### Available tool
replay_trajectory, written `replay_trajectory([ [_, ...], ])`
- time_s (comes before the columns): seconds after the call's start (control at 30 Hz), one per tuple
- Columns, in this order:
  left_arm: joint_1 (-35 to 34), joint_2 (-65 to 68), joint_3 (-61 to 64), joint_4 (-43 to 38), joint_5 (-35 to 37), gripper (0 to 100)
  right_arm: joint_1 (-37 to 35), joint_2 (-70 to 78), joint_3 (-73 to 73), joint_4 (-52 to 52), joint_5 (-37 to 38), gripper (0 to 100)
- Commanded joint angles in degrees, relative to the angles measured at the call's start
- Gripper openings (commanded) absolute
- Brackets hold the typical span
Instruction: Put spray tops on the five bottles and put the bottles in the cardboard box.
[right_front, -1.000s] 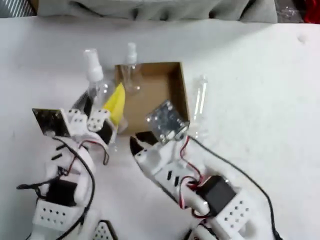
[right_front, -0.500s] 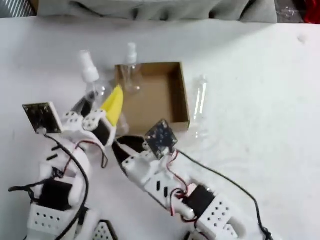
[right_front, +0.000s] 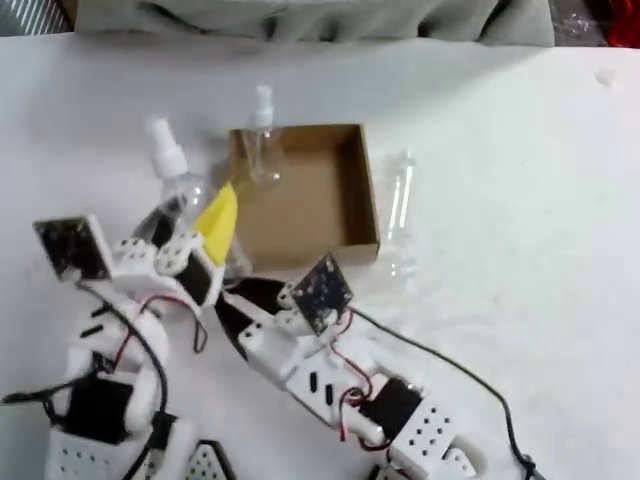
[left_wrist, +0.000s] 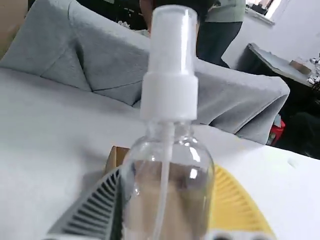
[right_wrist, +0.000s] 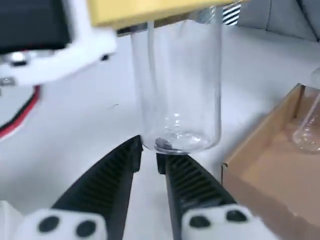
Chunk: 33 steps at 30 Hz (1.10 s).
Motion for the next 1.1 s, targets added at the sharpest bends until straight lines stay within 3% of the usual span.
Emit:
replay_trajectory([
  [0.0, 3.1, -4.4, -2.0, 4.9, 0.4, 2, 1.4, -0.7, -1.6, -2.6, -0.6, 1.5],
  [0.5, 4.2, -4.5, 0.2, 5.3, -3.5, 2, 5.1, -0.9, -1.2, -0.6, -0.2, 1.5],
  [0.63, 3.7, -4.4, 4.9, -1.6, -3.7, 2, 5.1, -1.3, -1.4, 5.8, 0.3, 1.5],
  [0.7, 3.4, -4.4, 8.4, -7.0, -3.7, 2, 5.8, -1.3, -1.4, 8.7, 4.7, 1.5],
  [0.83, 1.5, -4.4, 11.3, -14.1, -4.7, 2, 11.7, -1.3, -1.5, 11.0, 12.7, 1.5],
  [1.07, 1.3, 5.6, 10.5, -20.8, -6.9, 2, 27.4, -0.7, -5.9, 11.0, 10.9, 1.5],
])
